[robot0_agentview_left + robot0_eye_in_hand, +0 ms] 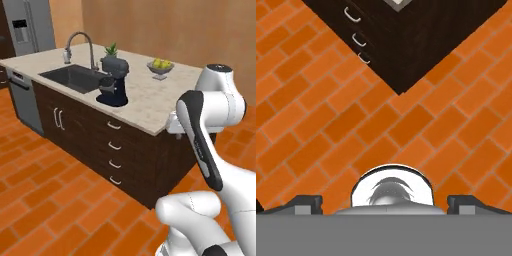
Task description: Navigate to the coffee machine.
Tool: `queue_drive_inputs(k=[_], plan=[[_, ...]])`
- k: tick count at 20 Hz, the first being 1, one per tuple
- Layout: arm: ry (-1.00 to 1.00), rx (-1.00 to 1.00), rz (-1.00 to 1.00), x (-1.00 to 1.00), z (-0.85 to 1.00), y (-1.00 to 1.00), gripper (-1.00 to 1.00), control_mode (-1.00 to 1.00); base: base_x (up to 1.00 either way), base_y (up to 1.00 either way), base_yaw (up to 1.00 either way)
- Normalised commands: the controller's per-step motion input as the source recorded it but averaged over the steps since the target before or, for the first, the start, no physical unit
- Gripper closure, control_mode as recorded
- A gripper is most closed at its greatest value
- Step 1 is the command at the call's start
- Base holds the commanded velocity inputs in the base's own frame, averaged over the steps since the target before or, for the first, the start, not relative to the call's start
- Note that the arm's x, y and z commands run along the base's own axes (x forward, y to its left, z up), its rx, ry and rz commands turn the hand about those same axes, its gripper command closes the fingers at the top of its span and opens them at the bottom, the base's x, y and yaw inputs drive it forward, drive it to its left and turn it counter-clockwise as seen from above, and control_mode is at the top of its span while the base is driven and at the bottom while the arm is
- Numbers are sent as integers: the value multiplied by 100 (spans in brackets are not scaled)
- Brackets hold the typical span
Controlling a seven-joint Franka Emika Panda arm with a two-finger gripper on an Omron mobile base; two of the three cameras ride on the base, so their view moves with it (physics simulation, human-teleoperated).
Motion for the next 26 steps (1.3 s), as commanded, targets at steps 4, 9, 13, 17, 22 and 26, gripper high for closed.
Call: queue_drive_inputs(k=[4, 9, 13, 17, 22, 26], plan=[[0, 0, 0, 0, 0, 0, -100, 100, 100, 100, -14], [0, 0, 0, 0, 0, 0, -100, 100, 100, 100, -23], [0, 0, 0, 0, 0, 0, -100, 100, 100, 100, -30], [0, 0, 0, 0, 0, 0, -100, 100, 100, 100, -27], [0, 0, 0, 0, 0, 0, -100, 100, 28, 43, 79], [0, 0, 0, 0, 0, 0, -100, 100, -5, 0, 100]])
